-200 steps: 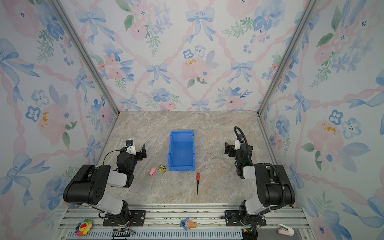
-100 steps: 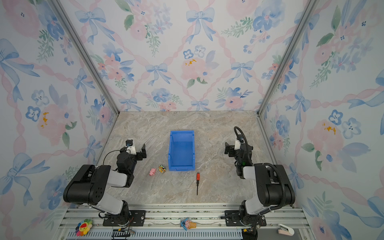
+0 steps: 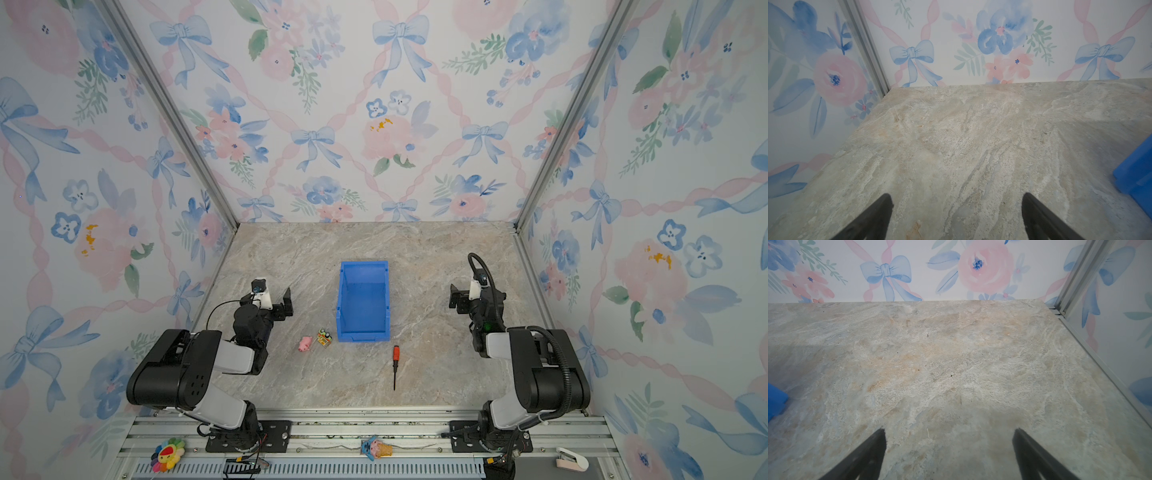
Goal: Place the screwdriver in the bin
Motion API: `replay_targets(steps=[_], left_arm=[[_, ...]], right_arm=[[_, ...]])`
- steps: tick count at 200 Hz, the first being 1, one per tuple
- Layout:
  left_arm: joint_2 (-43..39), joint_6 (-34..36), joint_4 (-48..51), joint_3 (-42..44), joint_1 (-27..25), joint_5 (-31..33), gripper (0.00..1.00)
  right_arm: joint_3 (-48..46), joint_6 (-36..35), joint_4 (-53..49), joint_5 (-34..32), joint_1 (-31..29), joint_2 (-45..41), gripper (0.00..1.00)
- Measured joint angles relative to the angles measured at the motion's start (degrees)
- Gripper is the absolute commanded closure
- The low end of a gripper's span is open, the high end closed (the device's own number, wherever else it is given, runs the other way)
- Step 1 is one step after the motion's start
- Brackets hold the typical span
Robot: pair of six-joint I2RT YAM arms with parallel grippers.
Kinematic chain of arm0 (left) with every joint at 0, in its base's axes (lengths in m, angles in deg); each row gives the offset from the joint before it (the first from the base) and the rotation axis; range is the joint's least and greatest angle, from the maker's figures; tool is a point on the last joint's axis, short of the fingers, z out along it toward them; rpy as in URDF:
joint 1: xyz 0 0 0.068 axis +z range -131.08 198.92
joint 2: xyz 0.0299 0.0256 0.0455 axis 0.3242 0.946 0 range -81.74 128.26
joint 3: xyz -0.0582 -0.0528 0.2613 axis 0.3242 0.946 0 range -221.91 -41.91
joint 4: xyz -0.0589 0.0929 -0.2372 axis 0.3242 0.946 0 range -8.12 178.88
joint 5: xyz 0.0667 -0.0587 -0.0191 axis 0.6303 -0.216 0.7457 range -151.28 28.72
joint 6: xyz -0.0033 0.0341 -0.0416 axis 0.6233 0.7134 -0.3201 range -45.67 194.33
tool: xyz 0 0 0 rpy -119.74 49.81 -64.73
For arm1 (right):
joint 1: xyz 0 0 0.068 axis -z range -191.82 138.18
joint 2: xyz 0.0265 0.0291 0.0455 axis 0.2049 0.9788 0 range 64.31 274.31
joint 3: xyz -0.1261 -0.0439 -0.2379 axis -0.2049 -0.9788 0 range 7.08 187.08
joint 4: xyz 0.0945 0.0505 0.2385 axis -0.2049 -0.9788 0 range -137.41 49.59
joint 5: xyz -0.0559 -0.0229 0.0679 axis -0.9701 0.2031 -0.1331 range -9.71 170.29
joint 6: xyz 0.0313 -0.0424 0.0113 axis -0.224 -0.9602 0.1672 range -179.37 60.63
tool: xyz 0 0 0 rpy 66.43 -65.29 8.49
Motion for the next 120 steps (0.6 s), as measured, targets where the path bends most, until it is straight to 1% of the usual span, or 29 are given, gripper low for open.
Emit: replay_targets(steps=[19,34,60,83,120], left_arm=[[0.00,0.00,0.00,0.00,0.02,0.00,0.03],[-0.02,0.00,0.00,0.00,0.00,0.00,0.02],[-1.01,0.00,2.34,-0.46,0.00,0.39,0.02],[-5.38,-0.35,6.67,-1.03,0.00,0.90,0.03],[-13.70,-1.81,15.41,-2.19,-0.02,1.68,0.02]], right_arm=[[0.00,0.00,0.00,-0.04,0.00,0.00,0.03],[0.02,0.09,-0.33,-1.77,-0.07,-0.09,0.03],[3.37,0.66,-9.09,-5.01,-0.09,-2.10,0.03],[6.29,0.39,-14.34,-5.66,-1.01,-5.27,0.03],[6.73,-0.02,-21.27,-7.13,-3.89,-12.63,0.03]])
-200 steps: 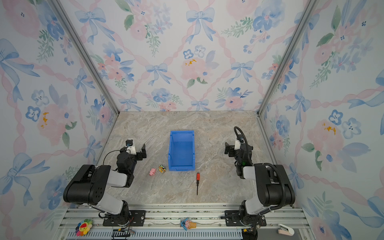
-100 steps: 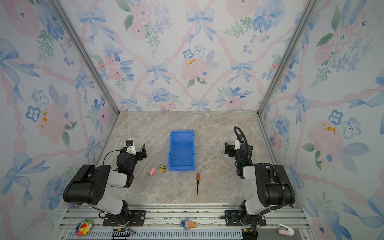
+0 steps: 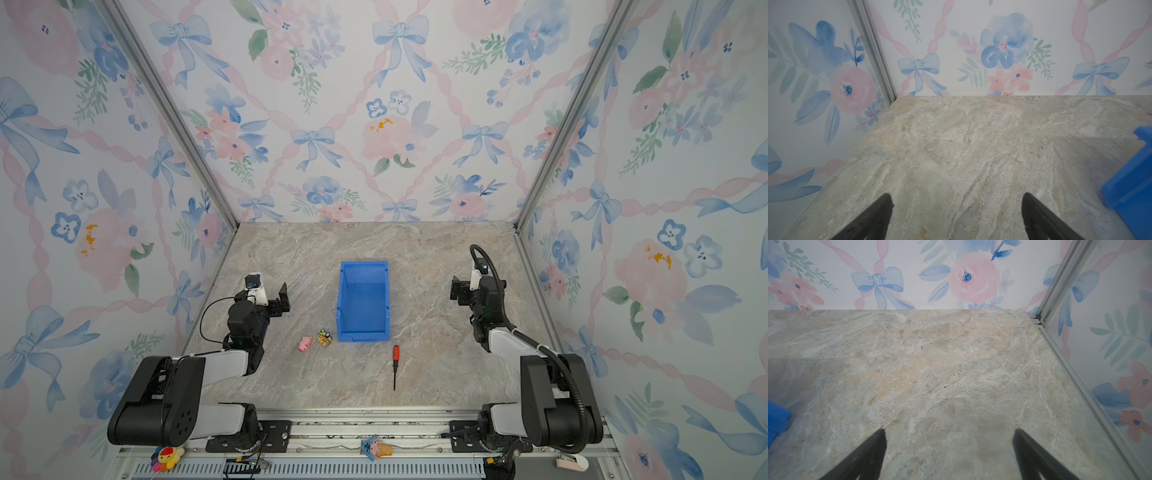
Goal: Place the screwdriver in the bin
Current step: 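Move the right gripper over the red-handled screwdriver while the left arm moves toward the bin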
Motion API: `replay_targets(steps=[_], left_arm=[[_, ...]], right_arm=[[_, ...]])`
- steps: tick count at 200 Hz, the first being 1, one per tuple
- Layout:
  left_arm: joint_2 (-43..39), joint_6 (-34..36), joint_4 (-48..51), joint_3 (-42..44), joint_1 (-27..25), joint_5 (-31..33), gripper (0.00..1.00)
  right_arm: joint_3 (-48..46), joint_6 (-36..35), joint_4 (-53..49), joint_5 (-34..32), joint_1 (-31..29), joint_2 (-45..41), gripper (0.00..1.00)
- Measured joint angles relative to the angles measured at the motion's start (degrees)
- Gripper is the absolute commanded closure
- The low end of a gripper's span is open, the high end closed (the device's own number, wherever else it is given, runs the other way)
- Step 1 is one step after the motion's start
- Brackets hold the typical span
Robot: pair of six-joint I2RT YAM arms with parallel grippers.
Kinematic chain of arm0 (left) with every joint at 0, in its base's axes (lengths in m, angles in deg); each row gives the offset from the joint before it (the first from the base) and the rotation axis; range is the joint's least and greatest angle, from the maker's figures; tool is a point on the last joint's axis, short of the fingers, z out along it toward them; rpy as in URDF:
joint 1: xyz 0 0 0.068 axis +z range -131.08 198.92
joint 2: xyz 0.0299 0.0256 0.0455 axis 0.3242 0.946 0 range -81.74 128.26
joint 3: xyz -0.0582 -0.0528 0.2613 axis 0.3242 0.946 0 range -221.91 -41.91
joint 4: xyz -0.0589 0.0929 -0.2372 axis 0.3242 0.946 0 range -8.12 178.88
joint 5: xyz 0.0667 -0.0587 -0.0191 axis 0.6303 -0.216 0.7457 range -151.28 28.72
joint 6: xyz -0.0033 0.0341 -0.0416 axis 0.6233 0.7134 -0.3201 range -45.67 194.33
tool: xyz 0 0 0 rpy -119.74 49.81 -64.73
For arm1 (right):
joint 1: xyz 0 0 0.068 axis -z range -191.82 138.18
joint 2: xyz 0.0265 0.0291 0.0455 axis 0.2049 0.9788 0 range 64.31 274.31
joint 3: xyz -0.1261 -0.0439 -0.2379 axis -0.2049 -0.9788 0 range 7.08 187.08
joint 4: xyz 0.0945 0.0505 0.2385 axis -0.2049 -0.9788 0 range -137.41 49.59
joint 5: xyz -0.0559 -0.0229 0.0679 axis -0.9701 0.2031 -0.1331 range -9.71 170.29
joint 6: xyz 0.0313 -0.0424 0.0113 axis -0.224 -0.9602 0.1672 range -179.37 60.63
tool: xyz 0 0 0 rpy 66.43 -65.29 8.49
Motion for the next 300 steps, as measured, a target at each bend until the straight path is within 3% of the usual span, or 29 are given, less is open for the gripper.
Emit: replay_targets(steps=[28,85,120,148,211,300], left_arm=[[-4.57,-2.14,10.51,-3.15,-0.09,1.42,0.02],[-11.04,-11.87,33.48,-12.41,-3.04,3.93,0.02],[-11.10,-17.44,44.61,-17.03,-3.08,1.57,0.02],[-11.10,-20.65,51.45,-17.05,-3.50,-1.81,0.02],[-14.62,-25.35,66.66,-20.15,-9.79,-6.69,0.03],[-18.95,-31.98,81.40,-24.81,-21.86,-6.38,0.03]], right_arm=[[1.62,0.52,-9.14,-3.39,-2.75,-6.71,0.03],[16.26,8.20,-38.18,-6.69,-4.04,-11.87,0.03],[19.56,15.47,-53.77,-6.05,-7.56,-13.03,0.03],[19.87,20.55,-62.25,-5.97,-13.77,-13.00,0.03],[18.43,28.70,-67.25,-4.79,-24.37,-10.97,0.03],[11.37,34.53,-65.16,-4.59,-33.44,-10.78,0.02]])
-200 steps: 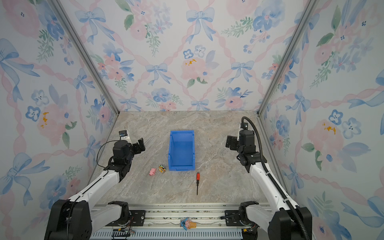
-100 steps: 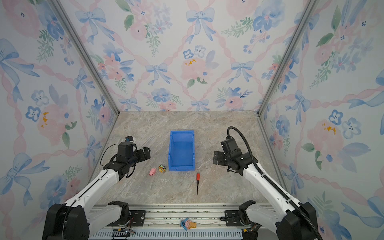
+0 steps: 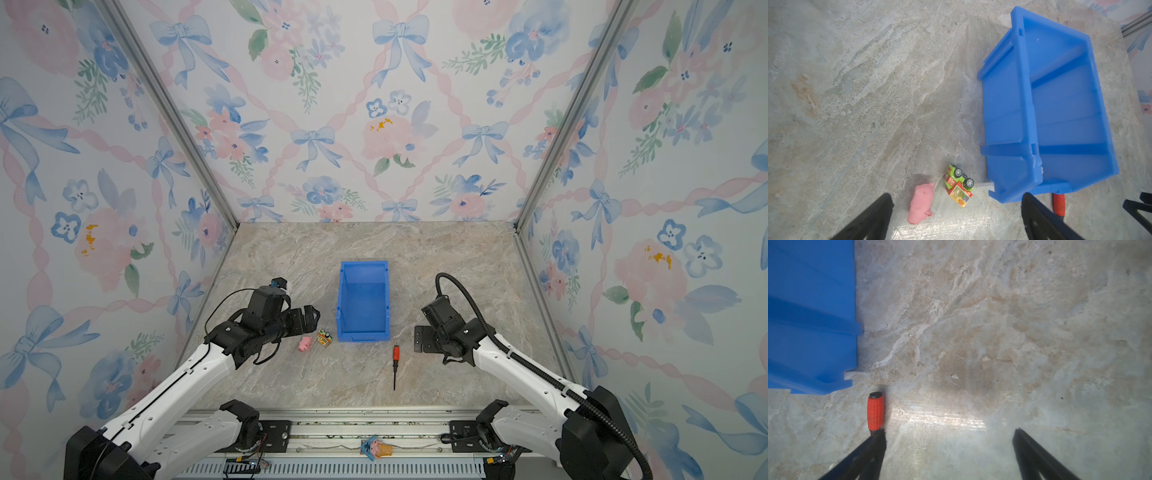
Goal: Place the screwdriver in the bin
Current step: 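Move the right gripper over the red-handled screwdriver while the left arm moves toward the bin, then lower the right gripper and close it on the red screwdriver handle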
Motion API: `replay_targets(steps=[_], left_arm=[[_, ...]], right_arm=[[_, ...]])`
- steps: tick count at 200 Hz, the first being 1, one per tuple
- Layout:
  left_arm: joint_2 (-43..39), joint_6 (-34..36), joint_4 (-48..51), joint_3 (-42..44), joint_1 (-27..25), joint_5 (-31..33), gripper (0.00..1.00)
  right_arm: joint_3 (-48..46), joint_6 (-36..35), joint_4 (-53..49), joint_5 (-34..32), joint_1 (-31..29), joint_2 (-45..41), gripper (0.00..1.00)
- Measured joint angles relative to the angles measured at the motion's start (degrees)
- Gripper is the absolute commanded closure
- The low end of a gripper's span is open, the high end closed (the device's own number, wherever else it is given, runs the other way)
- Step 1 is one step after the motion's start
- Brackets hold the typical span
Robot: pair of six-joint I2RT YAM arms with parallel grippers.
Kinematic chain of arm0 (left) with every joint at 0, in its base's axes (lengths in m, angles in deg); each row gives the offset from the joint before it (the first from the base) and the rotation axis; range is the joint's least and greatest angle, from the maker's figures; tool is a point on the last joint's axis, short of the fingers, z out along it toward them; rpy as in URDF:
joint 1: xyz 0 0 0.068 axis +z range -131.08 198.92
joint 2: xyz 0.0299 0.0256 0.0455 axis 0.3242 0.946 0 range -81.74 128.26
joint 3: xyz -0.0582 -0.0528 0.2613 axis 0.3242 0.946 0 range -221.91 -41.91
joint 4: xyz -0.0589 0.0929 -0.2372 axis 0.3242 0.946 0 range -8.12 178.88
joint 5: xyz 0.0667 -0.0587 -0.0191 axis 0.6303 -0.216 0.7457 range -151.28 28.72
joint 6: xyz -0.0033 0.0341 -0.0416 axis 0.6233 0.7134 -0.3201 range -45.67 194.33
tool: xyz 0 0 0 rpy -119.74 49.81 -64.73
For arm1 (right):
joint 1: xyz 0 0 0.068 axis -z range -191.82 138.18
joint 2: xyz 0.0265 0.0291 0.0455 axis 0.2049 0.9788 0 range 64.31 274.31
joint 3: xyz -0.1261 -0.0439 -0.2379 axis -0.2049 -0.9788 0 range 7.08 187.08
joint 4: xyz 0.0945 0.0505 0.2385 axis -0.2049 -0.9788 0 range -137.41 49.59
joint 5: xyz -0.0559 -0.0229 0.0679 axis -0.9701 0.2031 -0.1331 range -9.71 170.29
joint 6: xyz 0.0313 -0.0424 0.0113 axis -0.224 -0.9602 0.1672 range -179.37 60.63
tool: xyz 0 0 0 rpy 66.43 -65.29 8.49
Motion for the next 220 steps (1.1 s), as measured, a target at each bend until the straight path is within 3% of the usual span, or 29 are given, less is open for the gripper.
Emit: replay_targets(steps=[43,94,130,175,220], left_arm=[[0.59,-0.55,1.20,0.00,-0.28,0.72,0.03],[-0.52,2.34,2.05,0.33,-0.28,-0.46,0.02],[-1.90,2.56,2.01,0.90,-0.28,-1.53,0.02],[-3.28,3.34,2.03,1.55,-0.28,-1.97,0.02],[-4.24,3.34,2.01,1.88,-0.28,-1.95,0.02]], right_arm=[[0.00,4.72,4.13,-0.94,-7.30,3.41,0.00],[0.17,14.82,6.67,-4.96,-14.12,9.66,0.06],[1.90,19.37,7.02,-7.34,-18.62,15.15,0.19],[2.19,23.32,7.41,-8.85,-21.18,18.40,0.30],[3.26,23.98,9.07,-9.70,-21.31,20.44,0.34]])
